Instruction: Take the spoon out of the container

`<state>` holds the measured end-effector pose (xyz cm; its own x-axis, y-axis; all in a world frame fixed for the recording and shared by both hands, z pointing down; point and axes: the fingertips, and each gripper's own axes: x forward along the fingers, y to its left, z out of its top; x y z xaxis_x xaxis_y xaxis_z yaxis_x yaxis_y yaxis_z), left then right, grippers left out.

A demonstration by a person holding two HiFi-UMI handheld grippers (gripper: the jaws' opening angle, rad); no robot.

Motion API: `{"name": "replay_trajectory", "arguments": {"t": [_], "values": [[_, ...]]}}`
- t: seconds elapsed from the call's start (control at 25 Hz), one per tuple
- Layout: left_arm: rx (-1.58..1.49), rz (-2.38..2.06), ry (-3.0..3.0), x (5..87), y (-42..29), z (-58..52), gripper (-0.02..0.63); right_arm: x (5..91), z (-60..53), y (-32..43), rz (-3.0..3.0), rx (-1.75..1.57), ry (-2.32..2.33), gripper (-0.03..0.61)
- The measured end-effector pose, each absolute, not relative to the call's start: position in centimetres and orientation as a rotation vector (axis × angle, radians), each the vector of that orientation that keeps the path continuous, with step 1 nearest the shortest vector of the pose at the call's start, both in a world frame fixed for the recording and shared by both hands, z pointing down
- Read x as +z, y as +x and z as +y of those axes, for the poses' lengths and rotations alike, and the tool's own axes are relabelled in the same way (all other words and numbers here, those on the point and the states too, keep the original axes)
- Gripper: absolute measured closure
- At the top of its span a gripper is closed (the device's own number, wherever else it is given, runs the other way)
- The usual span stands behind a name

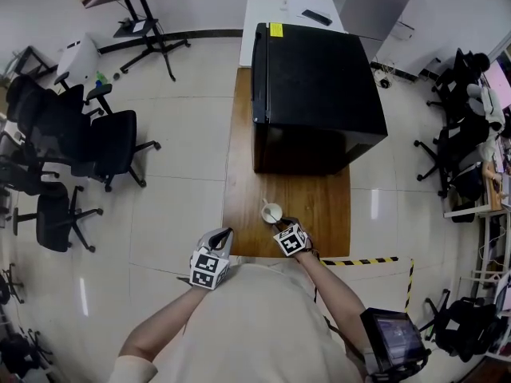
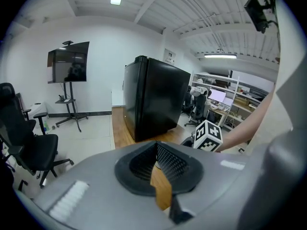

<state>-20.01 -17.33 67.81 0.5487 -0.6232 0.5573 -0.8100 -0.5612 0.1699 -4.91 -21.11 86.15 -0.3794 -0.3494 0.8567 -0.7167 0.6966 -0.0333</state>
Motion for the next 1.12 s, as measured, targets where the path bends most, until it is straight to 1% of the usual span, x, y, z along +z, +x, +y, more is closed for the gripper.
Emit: {"name": "replay_trajectory", "arguments": {"t": [0.24,0.48,0.72,0.88,1.12], "values": [[0.611,-1.176,2.367,68.0,-20.5,-17.3,0.624,84.2,-21.5,-4.8,-2.030,0.503,0.836,0.452],[0.601,-1.174,2.359,68.0,-20.6,-17.1,0.624,78.9,-21.6,-3.9,-2.123,0.493,0.889,0.453],[0.591,-1.175,2.356,68.3,-20.6,-17.4,0.624,74.1,-22.8,-0.6,-2.171,0.439,0.995,0.453],[0.599,-1.156,2.361,68.4,-20.0,-17.2,0.624,75.5,-23.9,2.8,-2.116,0.457,1.061,0.453],[0.618,-1.152,2.361,68.2,-18.8,-17.5,0.624,81.2,-25.3,6.2,-2.009,0.494,1.072,0.453]]}}
